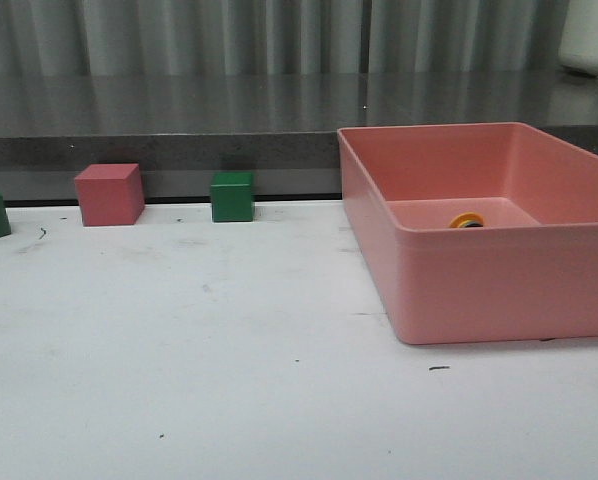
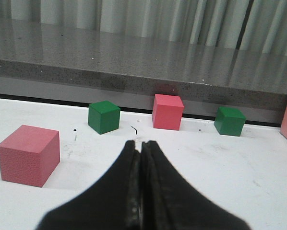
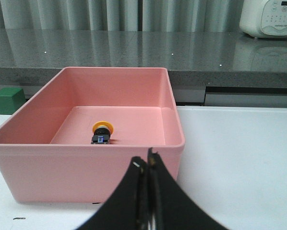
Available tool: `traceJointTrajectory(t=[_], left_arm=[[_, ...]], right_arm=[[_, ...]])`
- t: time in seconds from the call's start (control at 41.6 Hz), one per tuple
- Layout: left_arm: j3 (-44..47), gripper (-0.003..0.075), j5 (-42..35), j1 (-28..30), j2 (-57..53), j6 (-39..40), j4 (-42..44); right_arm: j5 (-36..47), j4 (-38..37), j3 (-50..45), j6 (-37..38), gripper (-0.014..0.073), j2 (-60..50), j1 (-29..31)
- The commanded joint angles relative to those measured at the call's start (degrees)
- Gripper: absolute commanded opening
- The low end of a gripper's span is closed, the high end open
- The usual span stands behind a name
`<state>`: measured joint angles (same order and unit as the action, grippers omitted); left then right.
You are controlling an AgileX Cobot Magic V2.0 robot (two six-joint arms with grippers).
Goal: Place and stand button with both arms
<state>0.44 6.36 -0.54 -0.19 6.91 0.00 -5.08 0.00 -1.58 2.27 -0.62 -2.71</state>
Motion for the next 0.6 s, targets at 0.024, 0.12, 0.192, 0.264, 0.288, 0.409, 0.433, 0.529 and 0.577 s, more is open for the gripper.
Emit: traceJointTrajectory(t=[0.024, 0.12, 0.192, 0.264, 0.288, 0.409, 0.433, 0.529, 0.577], left_arm=[[0.89, -0.002, -4.97, -0.59, -1.31, 0.5, 0.0], [0.89, -0.002, -4.97, -0.59, -1.31, 0.5, 0.0], [0.89, -0.002, -4.97, -0.59, -1.31, 0.5, 0.0], [0.89, -0.002, -4.97, -0.59, -1.31, 0.5, 0.0], [0.89, -0.002, -4.97, -0.59, -1.31, 0.5, 0.0], [0.89, -0.002, -4.97, -0.59, -1.31, 0.4, 2.7], [0.89, -0.002, -5.12, -0.59, -1.31, 0.4, 2.98], [0.89, -0.002, -5.28, -0.59, -1.31, 0.4, 2.98], [0.89, -0.002, -5.28, -0.59, -1.31, 0.4, 2.98]], right_arm=[[5.08, 0.0, 0.18, -0.52, -0.0068, -1.02, 0.04], [5.08, 0.0, 0.18, -0.52, -0.0068, -1.02, 0.04], [5.08, 0.0, 0.18, -0.52, -0.0068, -1.02, 0.04], [5.08, 0.0, 0.18, -0.52, -0.0068, -1.02, 0.04], [5.08, 0.0, 0.18, -0.52, -0.0068, -1.02, 0.04], [5.08, 0.0, 0.18, -0.52, -0.0068, -1.02, 0.04], [5.08, 0.0, 0.18, -0.52, -0.0068, -1.02, 0.04], [5.08, 0.0, 0.18, -0.52, -0.0068, -1.02, 0.04], [5.08, 0.0, 0.18, -0.52, -0.0068, -1.02, 0.04]])
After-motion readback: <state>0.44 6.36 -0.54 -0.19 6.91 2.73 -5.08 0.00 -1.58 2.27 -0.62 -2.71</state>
